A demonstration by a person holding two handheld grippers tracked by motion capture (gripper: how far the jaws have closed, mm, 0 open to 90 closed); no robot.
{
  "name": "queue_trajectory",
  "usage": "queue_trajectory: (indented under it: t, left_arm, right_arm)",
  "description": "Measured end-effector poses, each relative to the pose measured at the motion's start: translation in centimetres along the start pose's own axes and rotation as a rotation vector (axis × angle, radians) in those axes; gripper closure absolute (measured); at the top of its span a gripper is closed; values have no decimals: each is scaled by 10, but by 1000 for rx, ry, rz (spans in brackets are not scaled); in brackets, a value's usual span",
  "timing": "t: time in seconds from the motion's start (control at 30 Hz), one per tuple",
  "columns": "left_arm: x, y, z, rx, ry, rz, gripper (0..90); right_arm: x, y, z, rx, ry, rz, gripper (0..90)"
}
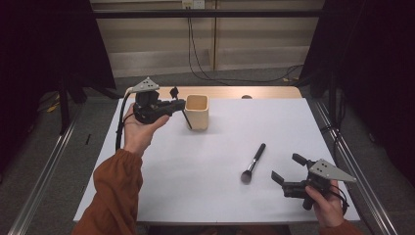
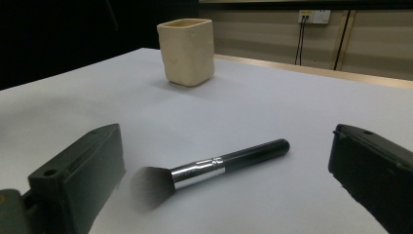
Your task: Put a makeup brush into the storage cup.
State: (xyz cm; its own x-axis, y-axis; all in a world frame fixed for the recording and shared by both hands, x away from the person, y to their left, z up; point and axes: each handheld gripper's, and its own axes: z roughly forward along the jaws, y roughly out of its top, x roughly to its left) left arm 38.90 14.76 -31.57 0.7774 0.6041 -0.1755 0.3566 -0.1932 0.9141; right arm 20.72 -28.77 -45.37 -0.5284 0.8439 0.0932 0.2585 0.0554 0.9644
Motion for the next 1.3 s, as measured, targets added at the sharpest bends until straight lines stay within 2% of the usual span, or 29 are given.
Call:
queue_trajectory:
  t: [0.1,0.47,0.63,0.93,1.13,1.23,1.3]
  left_arm:
    - [4,2,7,-10,28,5,855]
    - [17,22,22,-37,61,-14,855]
    - [22,31,27,-52,79,-1,855]
    - [34,24,42,-31,131,-12,855]
    - [42,20,50,-25,141,-28,855]
    - [44,18,53,-15,146,-24,855]
    - [44,18,56,11,171,-5,855]
  right_arm:
    - [1,0,0,1,3,2,0]
    - [0,0,0,1,5,11,0]
    - [0,0,0,-1,6,12,0]
    - [-1,0,-1,2,8,13,0]
    - [0,-1,-1,4,12,10,0]
    - [0,-1,-1,2,14,7,0]
    - [0,-1,-2,2,12,10,0]
